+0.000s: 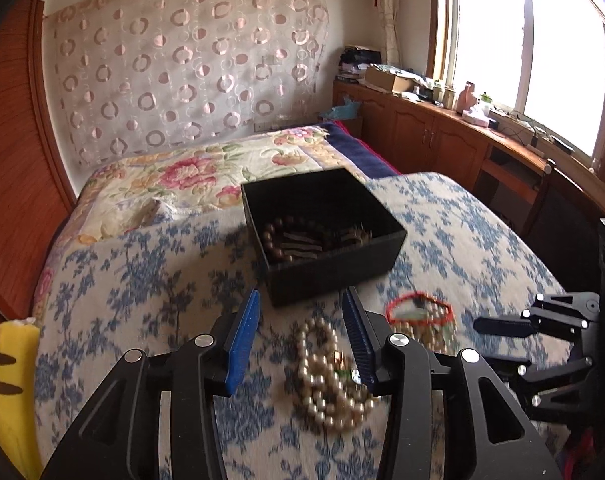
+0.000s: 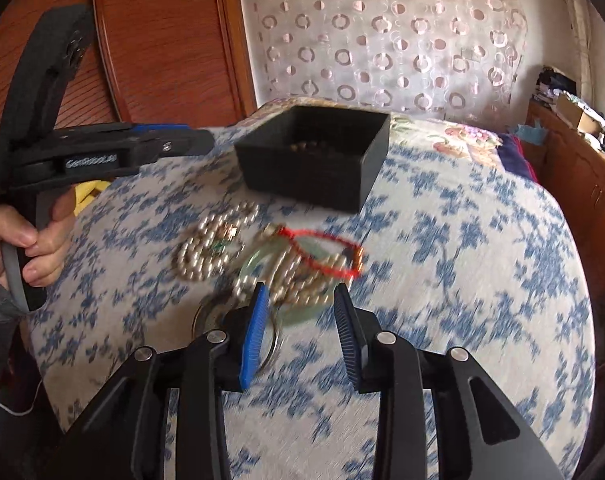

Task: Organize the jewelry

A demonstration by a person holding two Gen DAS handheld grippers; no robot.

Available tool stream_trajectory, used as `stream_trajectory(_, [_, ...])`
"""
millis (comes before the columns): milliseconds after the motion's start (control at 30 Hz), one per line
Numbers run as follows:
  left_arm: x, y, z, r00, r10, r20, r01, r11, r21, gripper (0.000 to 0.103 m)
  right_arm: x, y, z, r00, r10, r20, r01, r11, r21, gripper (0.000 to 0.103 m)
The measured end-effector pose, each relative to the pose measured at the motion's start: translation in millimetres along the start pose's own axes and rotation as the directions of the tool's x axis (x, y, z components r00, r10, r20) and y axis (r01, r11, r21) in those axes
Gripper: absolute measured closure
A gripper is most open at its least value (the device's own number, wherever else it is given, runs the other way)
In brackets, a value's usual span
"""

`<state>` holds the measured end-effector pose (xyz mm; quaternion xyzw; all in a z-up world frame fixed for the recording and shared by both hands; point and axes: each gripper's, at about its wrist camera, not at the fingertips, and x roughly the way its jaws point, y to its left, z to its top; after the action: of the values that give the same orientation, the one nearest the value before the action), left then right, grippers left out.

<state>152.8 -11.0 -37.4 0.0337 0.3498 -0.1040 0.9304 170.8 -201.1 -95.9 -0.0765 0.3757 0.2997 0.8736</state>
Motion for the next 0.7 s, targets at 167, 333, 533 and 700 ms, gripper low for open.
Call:
stream_trajectory(167, [-3.7,2.6,-26.3,0.999,-0.006,-0.035,0.006,1.000,-0.006,0.062,0.8,6.8,-12.7,0.999,0.022,-0.035,-0.022,1.000,0.002,0.071])
stream_trajectory(333, [-3.3,8.5,-46.5,0.997,-0.012,-0.070,0.009,0.999,-0.036,0.062,6.7,11.1,-17.1,0.997,0.026,-0.066,-0.026,1.000,0.004,0.079])
stream_trajectory(533, [-3.2,10.2,-56.3,0.996,-0.019,-0.082,0.015,0.999,-0.051,0.062,11.7,15.1,-16.8,0.996,0.023,-0.089,-0.023,1.000,-0.006,0.089])
stream_trajectory(700, [-3.0,8.1,-57.4,0.996,-0.029,-0.083,0.024,0.998,-0.060,0.062,2.6,16.1,-19.6,0.996,0.028,-0.088,-0.029,0.999,-0.015,0.096])
